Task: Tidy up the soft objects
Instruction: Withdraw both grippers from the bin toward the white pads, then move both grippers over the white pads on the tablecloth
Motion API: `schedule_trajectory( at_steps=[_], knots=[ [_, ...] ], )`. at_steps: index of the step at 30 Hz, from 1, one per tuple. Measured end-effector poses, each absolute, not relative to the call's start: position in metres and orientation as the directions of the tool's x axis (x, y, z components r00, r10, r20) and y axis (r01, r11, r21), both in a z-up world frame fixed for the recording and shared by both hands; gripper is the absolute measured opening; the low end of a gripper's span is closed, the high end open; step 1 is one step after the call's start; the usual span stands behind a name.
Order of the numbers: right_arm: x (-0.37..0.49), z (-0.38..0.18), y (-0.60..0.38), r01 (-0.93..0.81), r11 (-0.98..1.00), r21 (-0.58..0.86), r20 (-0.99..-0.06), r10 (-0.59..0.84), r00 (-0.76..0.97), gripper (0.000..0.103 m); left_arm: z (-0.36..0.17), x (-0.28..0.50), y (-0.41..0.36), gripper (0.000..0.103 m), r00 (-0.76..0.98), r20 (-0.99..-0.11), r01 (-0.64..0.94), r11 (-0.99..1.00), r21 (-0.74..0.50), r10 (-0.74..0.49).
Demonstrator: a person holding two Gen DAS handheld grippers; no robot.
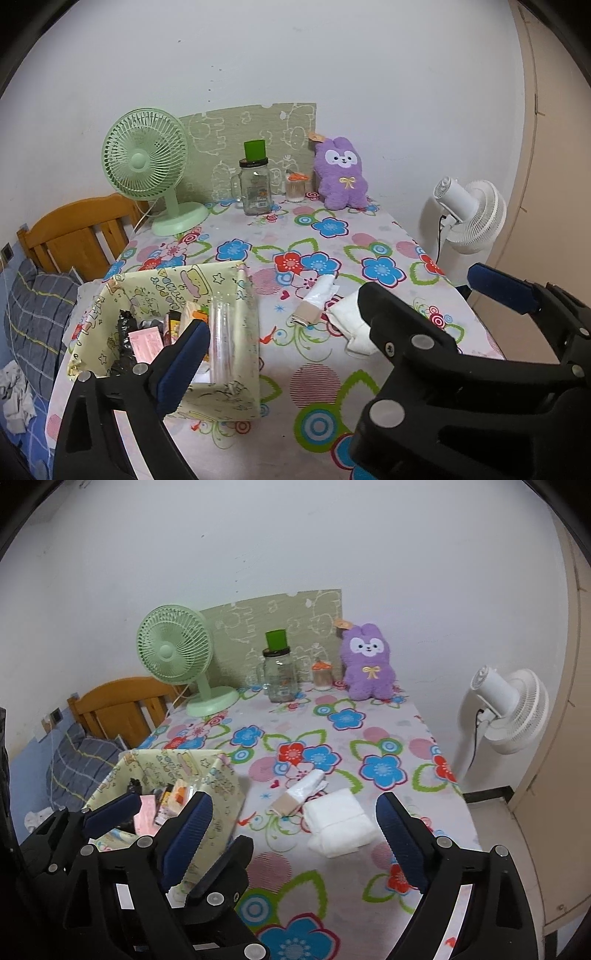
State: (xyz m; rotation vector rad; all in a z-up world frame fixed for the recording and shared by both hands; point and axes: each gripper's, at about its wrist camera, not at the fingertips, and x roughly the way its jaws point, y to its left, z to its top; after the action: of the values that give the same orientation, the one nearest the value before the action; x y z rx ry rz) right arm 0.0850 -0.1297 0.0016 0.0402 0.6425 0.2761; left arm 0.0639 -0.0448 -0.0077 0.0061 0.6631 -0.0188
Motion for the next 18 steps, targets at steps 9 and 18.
schedule_trajectory(
  at_steps=[9,18],
  knots=[
    [0.086,-0.006,-0.152,-0.225,0.969,0.102,-0.582,0.241,0.777,0.095,-0.014,0.068,-0.067,0.098,0.785,-0.619,0.035,0.999,0.010,-0.021],
    [0.096,-0.020,-0.169,-0.211,0.973,0.091,-0.594,0.223,0.773,0.095,-0.027,0.078,-0.084,0.098,0.773,-0.633,0.052,0.999,-0.001,-0.041]
  ],
)
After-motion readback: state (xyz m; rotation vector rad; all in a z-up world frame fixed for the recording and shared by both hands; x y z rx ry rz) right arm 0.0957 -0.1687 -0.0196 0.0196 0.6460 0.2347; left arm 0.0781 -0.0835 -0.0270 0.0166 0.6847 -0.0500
